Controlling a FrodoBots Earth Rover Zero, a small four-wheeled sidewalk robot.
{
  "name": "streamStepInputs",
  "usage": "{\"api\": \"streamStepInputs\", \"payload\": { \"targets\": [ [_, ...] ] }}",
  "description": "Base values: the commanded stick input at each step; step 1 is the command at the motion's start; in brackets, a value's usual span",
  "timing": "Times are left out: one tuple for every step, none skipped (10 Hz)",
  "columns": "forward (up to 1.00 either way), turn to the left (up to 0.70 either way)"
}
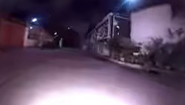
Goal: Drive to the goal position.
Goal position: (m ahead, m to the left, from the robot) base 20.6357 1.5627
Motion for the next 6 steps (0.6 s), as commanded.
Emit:
{"api": "streamStepInputs", "payload": {
  "targets": [
    [0.7, 0.0],
    [0.7, 0.0],
    [0.7, 0.0],
    [0.7, 0.0],
    [0.7, 0.0],
    [0.7, 0.0]
  ]
}}
